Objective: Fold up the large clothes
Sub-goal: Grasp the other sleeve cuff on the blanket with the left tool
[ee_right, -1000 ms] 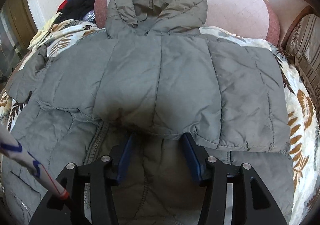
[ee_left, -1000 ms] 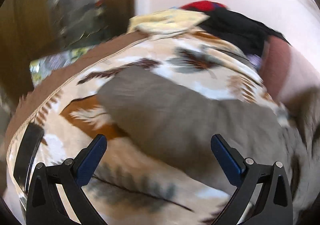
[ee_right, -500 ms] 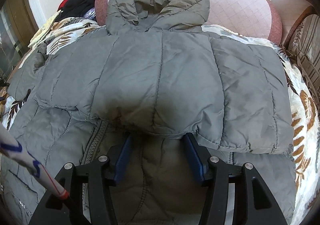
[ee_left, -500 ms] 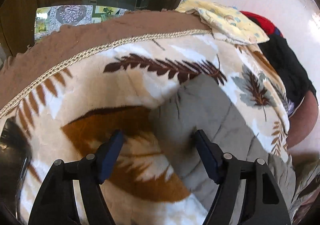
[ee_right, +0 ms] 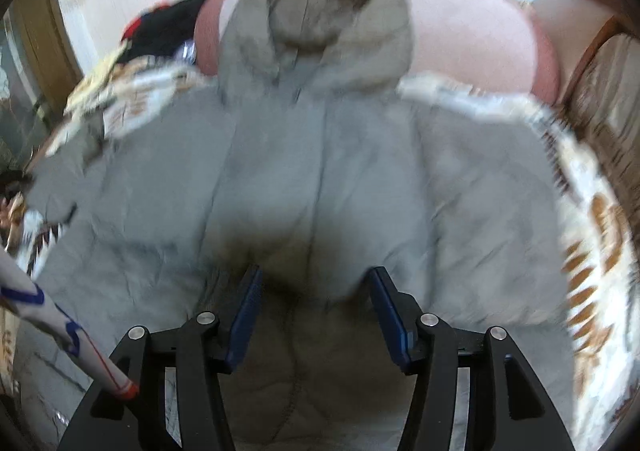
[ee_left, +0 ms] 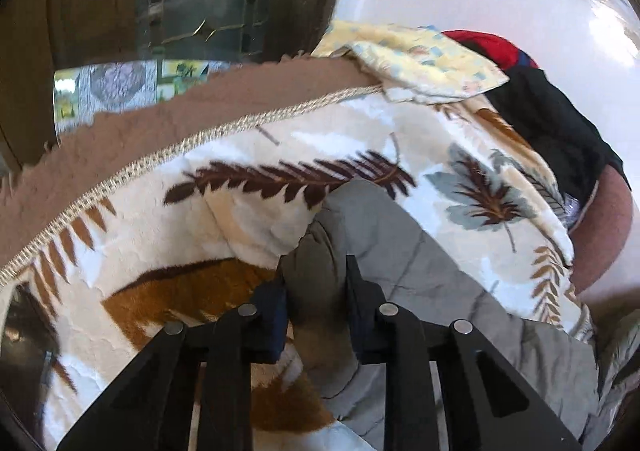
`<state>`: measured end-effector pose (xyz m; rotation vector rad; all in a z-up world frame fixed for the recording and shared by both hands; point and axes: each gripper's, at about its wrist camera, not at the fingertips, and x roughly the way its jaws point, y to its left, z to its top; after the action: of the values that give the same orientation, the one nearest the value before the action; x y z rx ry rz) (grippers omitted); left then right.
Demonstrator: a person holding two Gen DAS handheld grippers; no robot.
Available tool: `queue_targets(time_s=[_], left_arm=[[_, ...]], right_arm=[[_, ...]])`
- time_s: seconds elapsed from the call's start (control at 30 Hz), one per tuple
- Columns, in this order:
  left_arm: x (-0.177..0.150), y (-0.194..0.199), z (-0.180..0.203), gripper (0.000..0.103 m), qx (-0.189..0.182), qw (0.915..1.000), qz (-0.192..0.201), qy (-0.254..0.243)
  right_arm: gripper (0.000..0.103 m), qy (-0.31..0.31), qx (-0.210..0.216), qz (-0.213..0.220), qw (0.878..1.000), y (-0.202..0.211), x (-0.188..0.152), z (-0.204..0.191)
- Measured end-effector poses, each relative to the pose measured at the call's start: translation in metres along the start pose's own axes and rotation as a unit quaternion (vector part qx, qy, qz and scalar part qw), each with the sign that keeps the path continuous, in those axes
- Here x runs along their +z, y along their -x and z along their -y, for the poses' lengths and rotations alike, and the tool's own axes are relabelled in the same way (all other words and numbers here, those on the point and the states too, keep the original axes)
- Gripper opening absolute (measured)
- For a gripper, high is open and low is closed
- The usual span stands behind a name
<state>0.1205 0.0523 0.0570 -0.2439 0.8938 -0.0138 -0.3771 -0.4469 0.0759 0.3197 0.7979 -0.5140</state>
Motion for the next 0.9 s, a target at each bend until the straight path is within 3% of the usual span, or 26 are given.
queue_targets(time_s=[0.1, 0.2, 0.5, 0.77, 0.83, 0.9], left_arm=[[0.004, 0.019, 0.008, 0.023, -0.009, 0.9999, 0.005, -0.009], [0.006, 0.044, 0.021, 0.022, -0.017, 0.9994, 0.015, -0.024], [-0.004, 0.149, 0.102, 0.020, -0.066, 0.9911, 0.054, -0.101], [-0.043, 0.262, 0.205, 0.017, -0.124, 0.9692, 0.084, -0.196], [-0.062, 0.289, 0.234, 0.009, -0.143, 0.9609, 0.088, -0.220], [-0.085, 0.315, 0.264, 0.009, -0.164, 0.9500, 0.093, -0.248]], right_arm=[[0.059, -0.023, -0.011, -0.004, 1.000, -0.007, 0.002, 0.017], [0.059, -0.029, -0.013, -0.061, 0.998, -0.034, -0.006, 0.024], [0.059, -0.062, 0.013, 0.011, 0.998, 0.007, 0.005, 0.039], [0.059, -0.119, -0.005, 0.070, 0.990, 0.038, 0.008, 0.073], [0.059, -0.140, -0.001, 0.082, 0.987, 0.048, 0.007, 0.085], [0.059, -0.159, 0.000, 0.093, 0.983, 0.055, 0.007, 0.097]])
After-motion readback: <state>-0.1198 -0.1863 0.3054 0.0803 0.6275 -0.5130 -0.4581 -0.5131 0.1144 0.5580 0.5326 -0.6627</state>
